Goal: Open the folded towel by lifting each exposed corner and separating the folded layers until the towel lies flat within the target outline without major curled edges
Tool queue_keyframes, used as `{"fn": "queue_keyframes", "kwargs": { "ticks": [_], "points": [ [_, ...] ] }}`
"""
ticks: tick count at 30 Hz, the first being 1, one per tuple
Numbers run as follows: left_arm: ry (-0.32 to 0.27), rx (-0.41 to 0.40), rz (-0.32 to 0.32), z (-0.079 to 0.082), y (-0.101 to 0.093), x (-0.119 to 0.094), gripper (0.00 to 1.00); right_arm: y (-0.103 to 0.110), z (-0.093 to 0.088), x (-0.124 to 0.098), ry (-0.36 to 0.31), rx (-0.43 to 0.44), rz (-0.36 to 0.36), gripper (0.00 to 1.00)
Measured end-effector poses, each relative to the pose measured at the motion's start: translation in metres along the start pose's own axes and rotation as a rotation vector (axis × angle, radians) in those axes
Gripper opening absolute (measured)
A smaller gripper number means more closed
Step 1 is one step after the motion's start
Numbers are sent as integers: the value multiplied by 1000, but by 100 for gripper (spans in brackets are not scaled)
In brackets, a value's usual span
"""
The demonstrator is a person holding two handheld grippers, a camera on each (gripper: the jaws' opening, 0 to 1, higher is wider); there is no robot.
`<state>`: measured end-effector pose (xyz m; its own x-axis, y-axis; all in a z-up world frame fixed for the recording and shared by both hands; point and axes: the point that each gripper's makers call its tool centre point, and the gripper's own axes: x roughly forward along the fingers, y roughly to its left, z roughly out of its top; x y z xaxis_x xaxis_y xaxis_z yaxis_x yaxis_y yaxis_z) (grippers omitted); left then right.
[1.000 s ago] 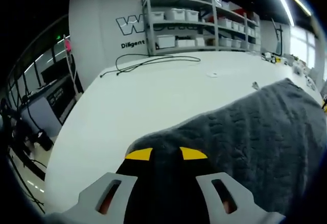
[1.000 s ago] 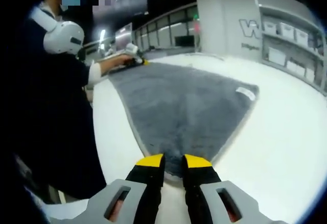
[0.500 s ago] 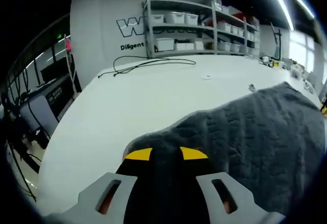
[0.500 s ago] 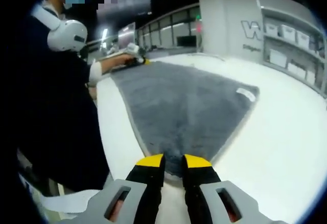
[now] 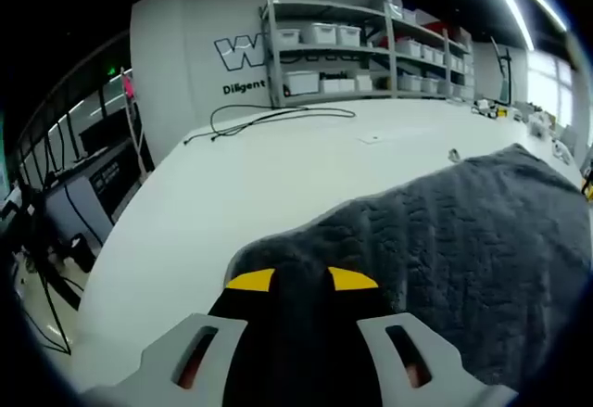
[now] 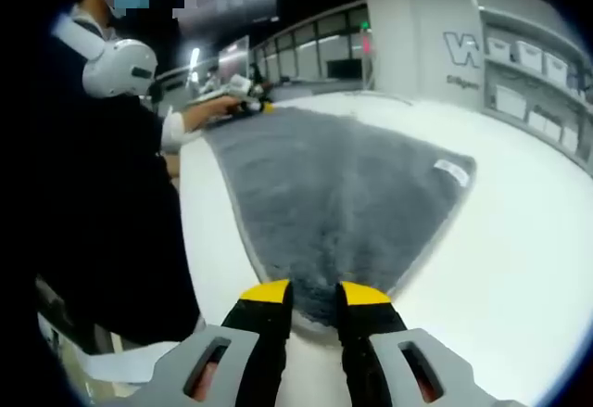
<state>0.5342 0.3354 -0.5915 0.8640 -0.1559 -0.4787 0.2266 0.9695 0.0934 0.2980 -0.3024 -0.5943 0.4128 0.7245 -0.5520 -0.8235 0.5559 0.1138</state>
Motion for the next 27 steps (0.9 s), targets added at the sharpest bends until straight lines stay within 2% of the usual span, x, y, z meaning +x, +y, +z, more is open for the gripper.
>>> {"fn": "queue_keyframes", "kwargs": {
  "ticks": [5, 10, 12, 14, 17, 23, 27],
  "points": [
    [-23, -2, -7, -2, 0, -22, 21, -4, 19, -2, -76, 1, 15, 18],
    [-51, -13, -25, -5, -3, -43, 21, -16, 34, 2, -131, -23, -51, 18],
    [-65, -25, -37, -6, -6, -51, 21, -27, 36, 7, -123, -41, -106, 18],
    [-71, -28, -44, -7, -8, -57, 21, -33, 39, 10, -130, -43, -119, 18],
    [-81, -28, -52, -13, -7, -64, 21, -42, 48, 15, -181, -39, -131, 19],
    [-81, -73, -54, -24, 1, -66, 21, -62, 52, 26, -190, -11, -151, 23],
    [-68, -64, -67, -28, -1, -62, 23, -76, 43, 37, -135, -8, -163, 23]
  ]
}}
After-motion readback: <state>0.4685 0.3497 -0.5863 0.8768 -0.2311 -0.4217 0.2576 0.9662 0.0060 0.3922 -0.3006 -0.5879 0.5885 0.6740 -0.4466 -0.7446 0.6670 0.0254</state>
